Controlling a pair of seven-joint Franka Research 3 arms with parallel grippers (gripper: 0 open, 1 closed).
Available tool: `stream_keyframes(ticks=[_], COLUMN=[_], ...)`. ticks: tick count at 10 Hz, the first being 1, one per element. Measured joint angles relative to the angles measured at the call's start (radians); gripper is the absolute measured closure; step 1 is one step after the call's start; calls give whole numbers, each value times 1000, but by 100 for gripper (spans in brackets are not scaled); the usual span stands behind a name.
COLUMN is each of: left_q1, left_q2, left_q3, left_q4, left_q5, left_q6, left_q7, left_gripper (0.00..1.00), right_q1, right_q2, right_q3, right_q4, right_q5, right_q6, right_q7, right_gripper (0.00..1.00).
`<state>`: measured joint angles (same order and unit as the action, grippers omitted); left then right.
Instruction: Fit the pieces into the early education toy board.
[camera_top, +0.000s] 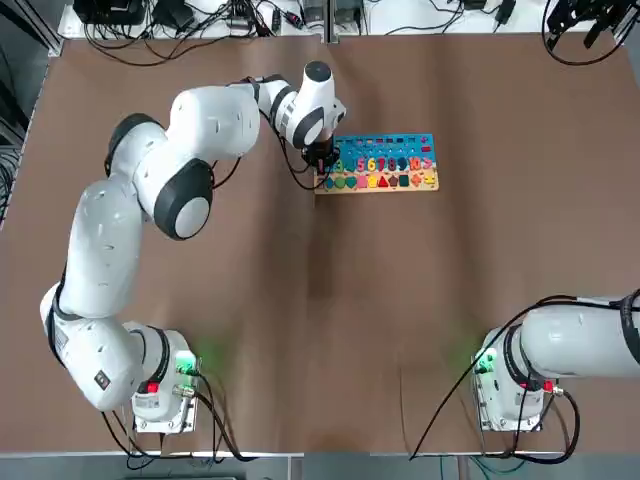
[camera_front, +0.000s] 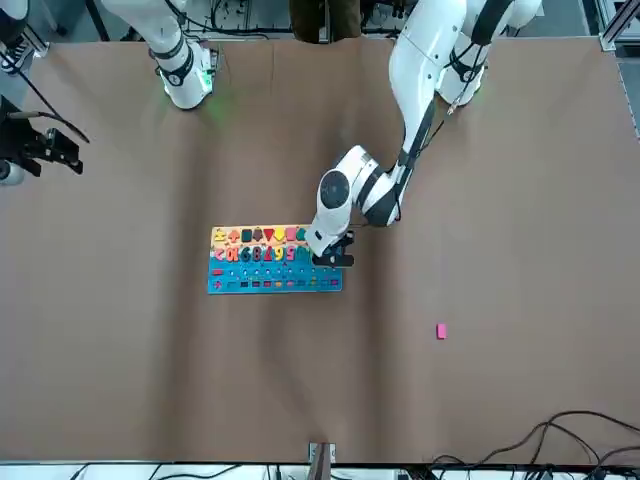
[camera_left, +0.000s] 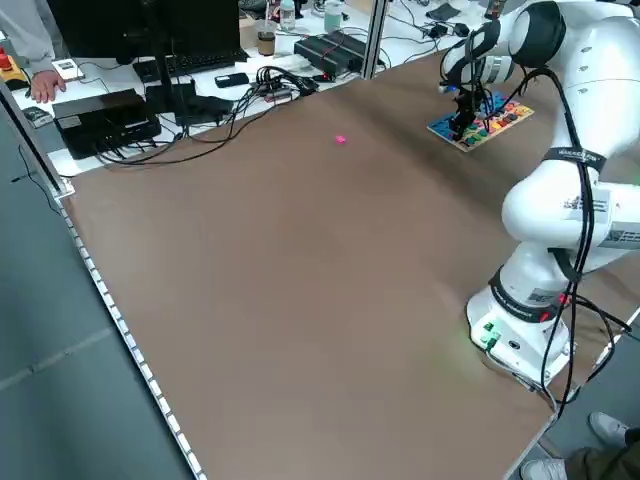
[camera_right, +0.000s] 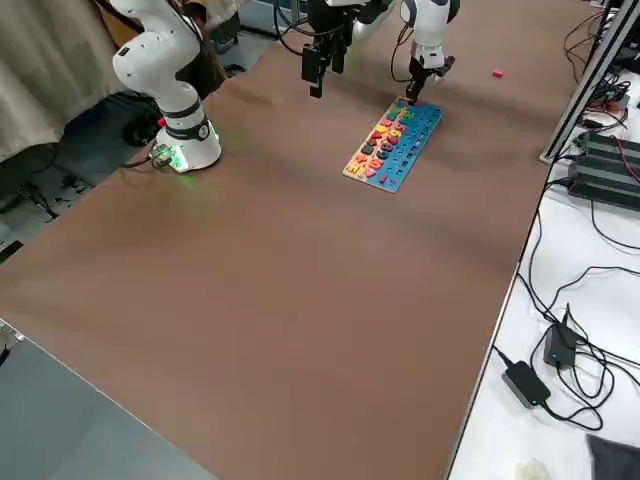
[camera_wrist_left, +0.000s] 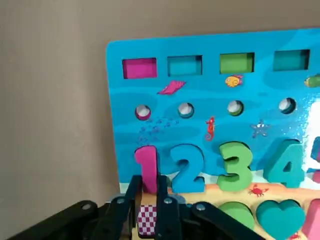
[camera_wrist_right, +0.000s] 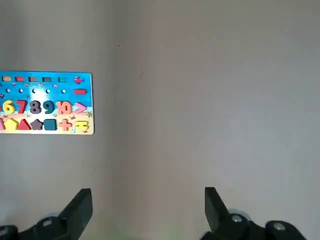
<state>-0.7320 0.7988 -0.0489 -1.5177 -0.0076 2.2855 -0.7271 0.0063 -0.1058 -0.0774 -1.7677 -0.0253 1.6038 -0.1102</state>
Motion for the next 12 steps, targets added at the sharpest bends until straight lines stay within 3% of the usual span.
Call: stream_keyframes(ticks=[8,12], left_q1=[40,143], left_q2=[-60,-114], left_q3=[5,7], left_q4=[9,17], left_q5=[0,0], left_q6=[-80,-98], left_q7=[41,118], left_gripper=[76,55], right_q1=[0,0], right_q2=[1,2], right_q3=[0,0], right_q4=[0,0], right_q5=[0,0], right_q6=[0,0], right_q7=[0,0], right_gripper=[1,1])
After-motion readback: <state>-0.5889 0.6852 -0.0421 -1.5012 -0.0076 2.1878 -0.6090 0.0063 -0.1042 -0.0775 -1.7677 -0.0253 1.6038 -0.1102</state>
